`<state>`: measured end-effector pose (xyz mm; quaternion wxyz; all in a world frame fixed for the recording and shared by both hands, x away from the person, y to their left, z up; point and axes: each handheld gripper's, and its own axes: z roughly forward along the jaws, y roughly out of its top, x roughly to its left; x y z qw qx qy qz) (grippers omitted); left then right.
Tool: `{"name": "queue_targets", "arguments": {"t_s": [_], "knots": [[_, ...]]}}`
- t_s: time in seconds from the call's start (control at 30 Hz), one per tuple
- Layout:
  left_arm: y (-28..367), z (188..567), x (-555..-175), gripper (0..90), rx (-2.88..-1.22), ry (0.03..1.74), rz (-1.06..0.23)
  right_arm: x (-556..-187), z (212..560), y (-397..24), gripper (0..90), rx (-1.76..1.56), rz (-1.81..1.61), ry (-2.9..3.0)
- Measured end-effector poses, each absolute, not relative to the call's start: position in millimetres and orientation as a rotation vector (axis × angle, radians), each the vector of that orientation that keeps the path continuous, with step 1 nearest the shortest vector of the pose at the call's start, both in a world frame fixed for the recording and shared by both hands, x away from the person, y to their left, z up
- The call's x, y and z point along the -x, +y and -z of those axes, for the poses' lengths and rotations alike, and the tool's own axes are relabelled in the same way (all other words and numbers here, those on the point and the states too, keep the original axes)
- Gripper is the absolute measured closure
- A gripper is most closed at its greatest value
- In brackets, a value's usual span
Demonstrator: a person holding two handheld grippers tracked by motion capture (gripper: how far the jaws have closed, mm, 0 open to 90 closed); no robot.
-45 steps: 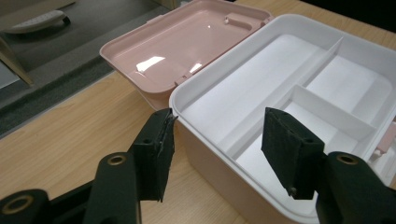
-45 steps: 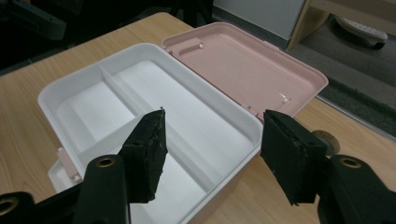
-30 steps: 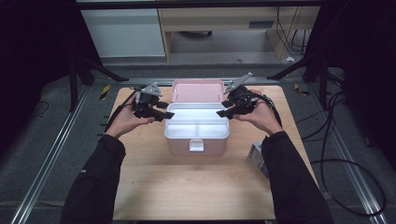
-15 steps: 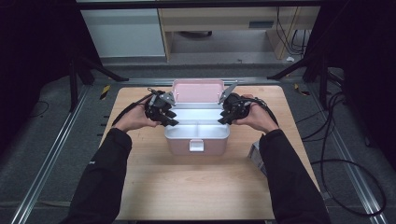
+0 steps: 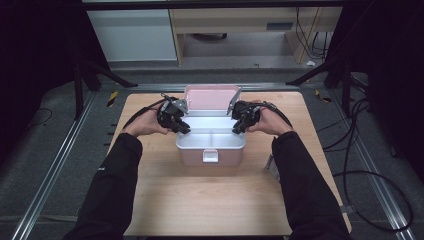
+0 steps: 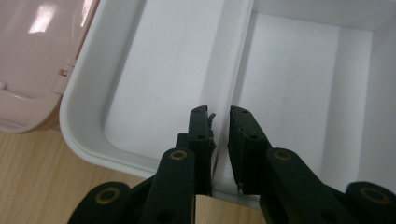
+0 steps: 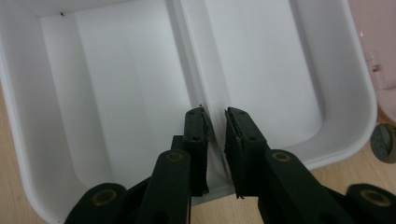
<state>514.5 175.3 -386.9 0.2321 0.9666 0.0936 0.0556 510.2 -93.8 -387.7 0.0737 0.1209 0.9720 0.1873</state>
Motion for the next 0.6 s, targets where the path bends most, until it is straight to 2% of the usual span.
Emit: {"name": "queue_targets", "arguments": {"t_s": [0.2, 0.6], "knots": [[172.9, 387.4, -519.9, 82.3, -2.679, 0.25, -0.096, -512.0, 388.0, -95.0, 81.2, -0.366, -0.577, 2.936], [167.6, 382.9, -522.4, 83.6, -2.741, 0.221, -0.099, -514.0, 386.3, -96.0, 83.0, -0.38, -0.585, 2.957]]}}
